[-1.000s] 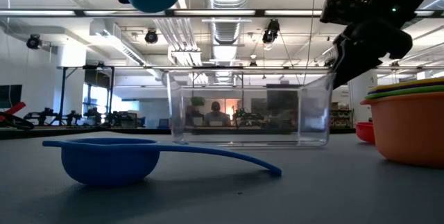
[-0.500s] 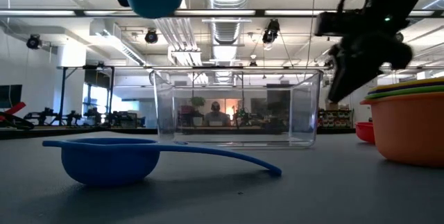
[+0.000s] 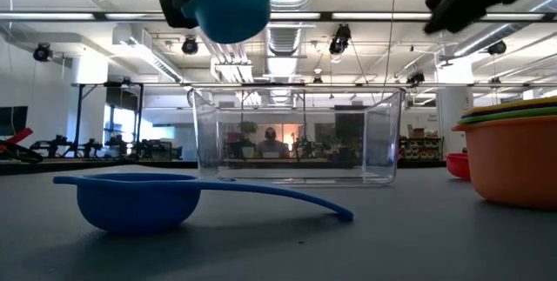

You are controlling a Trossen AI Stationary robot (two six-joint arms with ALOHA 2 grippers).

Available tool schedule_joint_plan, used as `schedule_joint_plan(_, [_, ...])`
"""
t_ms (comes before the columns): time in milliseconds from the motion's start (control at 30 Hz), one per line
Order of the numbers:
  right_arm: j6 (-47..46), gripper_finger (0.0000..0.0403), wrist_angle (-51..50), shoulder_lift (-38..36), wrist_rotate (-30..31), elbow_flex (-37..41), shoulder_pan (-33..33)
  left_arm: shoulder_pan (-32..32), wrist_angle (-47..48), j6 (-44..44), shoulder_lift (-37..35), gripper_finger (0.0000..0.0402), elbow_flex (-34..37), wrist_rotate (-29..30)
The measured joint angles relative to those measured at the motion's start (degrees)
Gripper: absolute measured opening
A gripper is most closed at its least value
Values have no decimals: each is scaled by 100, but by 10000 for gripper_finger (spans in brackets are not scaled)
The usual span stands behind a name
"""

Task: Nest measuring cups in basket
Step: Stack the light blue measuring cup on top of the yellow measuring cup

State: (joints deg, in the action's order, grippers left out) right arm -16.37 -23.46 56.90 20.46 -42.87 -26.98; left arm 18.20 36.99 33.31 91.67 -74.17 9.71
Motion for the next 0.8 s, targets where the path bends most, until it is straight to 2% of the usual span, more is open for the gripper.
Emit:
schedule_joint_plan(133, [513, 121, 974, 189, 3, 0, -408, 0, -113, 3, 128, 0, 0, -24])
schedule_joint_plan(267, [601, 153, 1570, 598, 10, 0, -454, 0, -282, 18, 204, 0, 0, -26])
schedule_joint_plan(400, [842, 207, 1892, 1080, 70, -48, -423, 0, -337, -111, 250, 0, 0, -33])
schedule_joint_plan(567, [1163, 267, 2114, 1545, 682, -429, -410, 0, -411, -122, 250, 0, 0, -43])
schedule_joint_plan(800, [1346, 308, 2228, 2237, 617, -1205, -294, 0, -563, -132, 250, 0, 0, -41])
